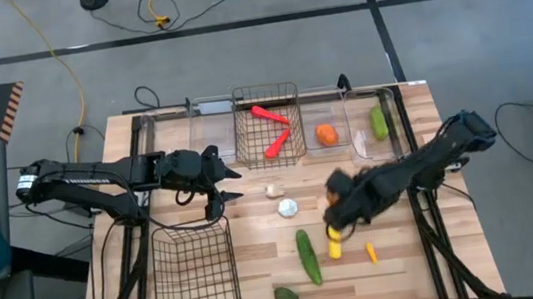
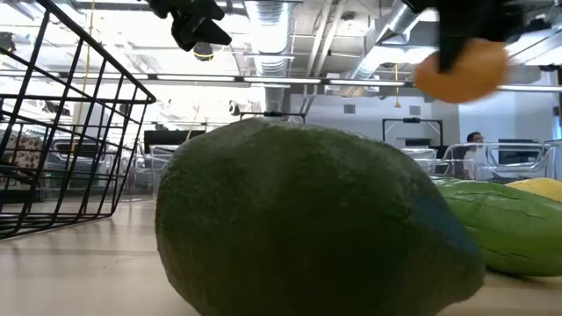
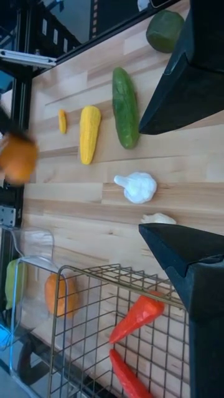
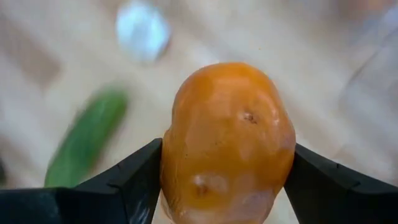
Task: Sort produce into baskets
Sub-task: Put the yellow mango into the middle right transparent bin
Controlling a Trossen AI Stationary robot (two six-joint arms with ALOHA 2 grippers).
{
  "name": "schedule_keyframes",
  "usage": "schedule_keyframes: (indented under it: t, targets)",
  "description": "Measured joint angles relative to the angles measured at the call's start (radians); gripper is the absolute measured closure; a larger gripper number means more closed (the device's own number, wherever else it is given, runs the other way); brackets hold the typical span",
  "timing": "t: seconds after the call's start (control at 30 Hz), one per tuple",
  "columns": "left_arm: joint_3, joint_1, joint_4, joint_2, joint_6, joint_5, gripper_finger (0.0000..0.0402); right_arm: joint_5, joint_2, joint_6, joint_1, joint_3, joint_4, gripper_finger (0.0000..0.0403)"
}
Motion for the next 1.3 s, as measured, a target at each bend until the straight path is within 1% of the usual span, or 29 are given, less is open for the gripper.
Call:
schedule_keyframes:
  t: [0.2,0.3,0.53,0.8,0.93,1.3]
  targets:
    - [0.0,0.0,0.001,0.0,0.006,0.0,0.0168,0.227,-0.098,-0.147,-0.161,0.0,0.006,0.0091]
    - [0.0,0.0,0.001,0.0,0.007,0.0,0.0168,0.279,-0.12,-0.251,-0.251,0.0,0.024,0.0091]
    - [0.0,0.0,0.001,0.0,0.007,0.0,0.0168,0.28,-0.09,-0.472,-0.449,0.0,0.031,0.0091]
    - [0.0,0.0,0.001,0.0,0.007,0.0,0.0168,0.273,0.032,-0.611,-0.618,0.0,0.051,0.0091]
    - [0.0,0.0,0.001,0.0,0.007,0.0,0.0168,0.272,0.097,-0.661,-0.666,0.0,0.05,0.0091]
    - [0.0,0.0,0.001,0.0,0.008,0.0,0.0168,0.265,0.229,-0.664,-0.73,0.0,0.045,0.0091]
